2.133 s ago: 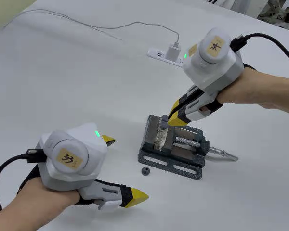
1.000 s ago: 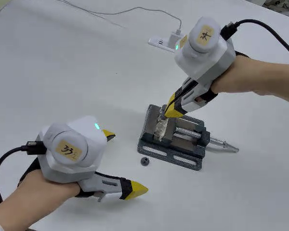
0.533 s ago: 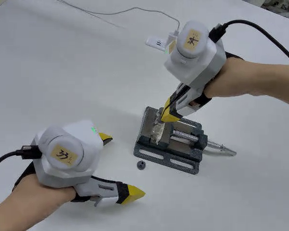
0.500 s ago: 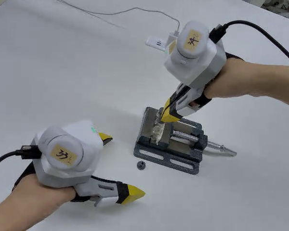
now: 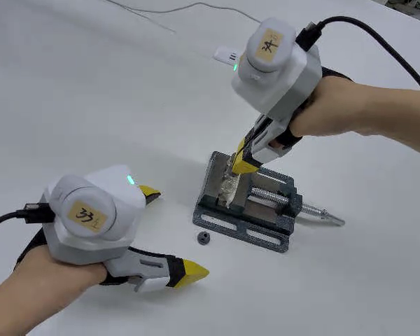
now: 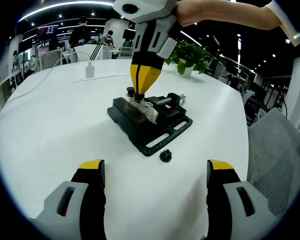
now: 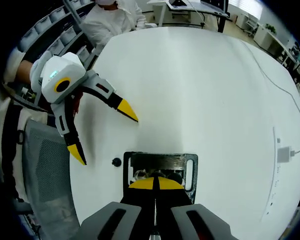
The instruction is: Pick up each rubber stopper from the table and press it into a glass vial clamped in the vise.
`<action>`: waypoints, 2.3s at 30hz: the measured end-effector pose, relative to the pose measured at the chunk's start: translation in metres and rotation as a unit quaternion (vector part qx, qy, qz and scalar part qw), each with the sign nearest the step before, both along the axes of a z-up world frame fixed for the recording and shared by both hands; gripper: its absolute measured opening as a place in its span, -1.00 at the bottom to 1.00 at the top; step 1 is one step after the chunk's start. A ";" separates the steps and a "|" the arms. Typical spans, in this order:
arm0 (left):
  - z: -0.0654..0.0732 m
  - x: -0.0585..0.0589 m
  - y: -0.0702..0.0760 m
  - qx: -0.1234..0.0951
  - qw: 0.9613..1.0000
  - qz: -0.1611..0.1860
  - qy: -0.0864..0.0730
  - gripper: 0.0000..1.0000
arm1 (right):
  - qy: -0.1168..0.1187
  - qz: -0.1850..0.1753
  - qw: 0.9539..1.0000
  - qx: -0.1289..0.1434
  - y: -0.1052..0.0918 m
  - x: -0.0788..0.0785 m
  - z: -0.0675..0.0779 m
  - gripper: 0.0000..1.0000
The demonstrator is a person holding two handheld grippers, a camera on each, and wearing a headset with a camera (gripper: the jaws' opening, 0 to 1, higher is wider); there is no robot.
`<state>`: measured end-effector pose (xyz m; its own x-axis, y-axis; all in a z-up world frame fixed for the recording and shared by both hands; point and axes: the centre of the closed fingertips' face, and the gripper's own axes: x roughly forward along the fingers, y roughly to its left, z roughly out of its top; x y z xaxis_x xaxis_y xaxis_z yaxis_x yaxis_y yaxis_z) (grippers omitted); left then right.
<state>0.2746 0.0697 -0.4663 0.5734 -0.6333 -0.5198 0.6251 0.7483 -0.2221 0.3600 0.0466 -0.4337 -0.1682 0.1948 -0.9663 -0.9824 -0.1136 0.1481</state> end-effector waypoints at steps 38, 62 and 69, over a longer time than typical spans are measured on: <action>0.023 -0.006 0.001 0.051 0.999 -0.017 -0.009 0.45 | -0.022 -0.022 0.998 0.054 -0.005 0.000 0.003 -1.00; 0.032 -0.023 0.004 0.071 0.997 -0.023 -0.016 0.45 | -0.083 0.002 0.993 0.087 -0.011 -0.006 0.008 -0.64; 0.031 -0.024 0.003 0.069 0.997 -0.025 -0.013 0.45 | -0.053 -0.054 0.987 0.140 -0.012 -0.019 0.016 -0.20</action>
